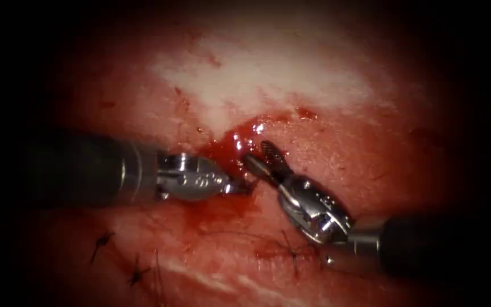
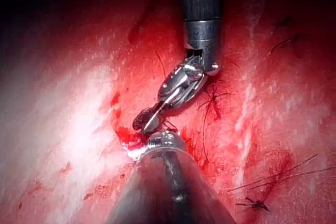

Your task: Wound Closure

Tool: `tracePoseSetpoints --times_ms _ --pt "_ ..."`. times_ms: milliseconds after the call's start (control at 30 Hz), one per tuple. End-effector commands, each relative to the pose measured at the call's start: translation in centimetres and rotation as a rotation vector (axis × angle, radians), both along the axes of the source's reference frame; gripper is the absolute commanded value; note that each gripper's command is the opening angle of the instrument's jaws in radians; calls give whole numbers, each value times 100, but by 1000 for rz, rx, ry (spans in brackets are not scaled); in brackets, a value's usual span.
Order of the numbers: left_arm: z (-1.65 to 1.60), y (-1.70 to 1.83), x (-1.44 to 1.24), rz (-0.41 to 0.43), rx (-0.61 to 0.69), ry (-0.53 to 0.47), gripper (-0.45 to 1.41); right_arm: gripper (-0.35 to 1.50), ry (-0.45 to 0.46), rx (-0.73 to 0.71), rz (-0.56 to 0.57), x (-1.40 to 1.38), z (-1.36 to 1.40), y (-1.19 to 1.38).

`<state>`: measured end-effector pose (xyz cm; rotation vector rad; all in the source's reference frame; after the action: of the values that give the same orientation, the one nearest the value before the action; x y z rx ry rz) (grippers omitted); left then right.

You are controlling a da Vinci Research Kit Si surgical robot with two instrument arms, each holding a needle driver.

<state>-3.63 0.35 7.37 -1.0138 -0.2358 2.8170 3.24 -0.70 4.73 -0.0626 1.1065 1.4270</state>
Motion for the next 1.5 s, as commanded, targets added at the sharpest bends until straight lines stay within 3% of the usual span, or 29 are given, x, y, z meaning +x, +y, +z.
tracePoseSetpoints --times_ms 33,200,233,267,567,967,1500 --pt "5 -4 -5 0 2 0 -45 20 1 5 1 6 5 -6" --pt "5 -5 -5 -1 1 2 -45 14 -27 -4 -12 10 7 -3" --pt "5 -5 -5 -1 1 2 -45 -30 -47 -16 -43 14 8 -2" --pt "4 -5 -5 -1 1 2 -45 -35 -51 -10 -70 16 10 -1" --pt "2 -6 5 -3 -1 5 -45 -35 -120 -32 -193 19 25 -12" --pt "-17 3 30 -14 -1 19 -45 -35 -107 -68 -341 26 -35 -30" --pt "-30 9 56 -31 2 34 -45 -35 -93 -69 -379 -3 -60 -39"
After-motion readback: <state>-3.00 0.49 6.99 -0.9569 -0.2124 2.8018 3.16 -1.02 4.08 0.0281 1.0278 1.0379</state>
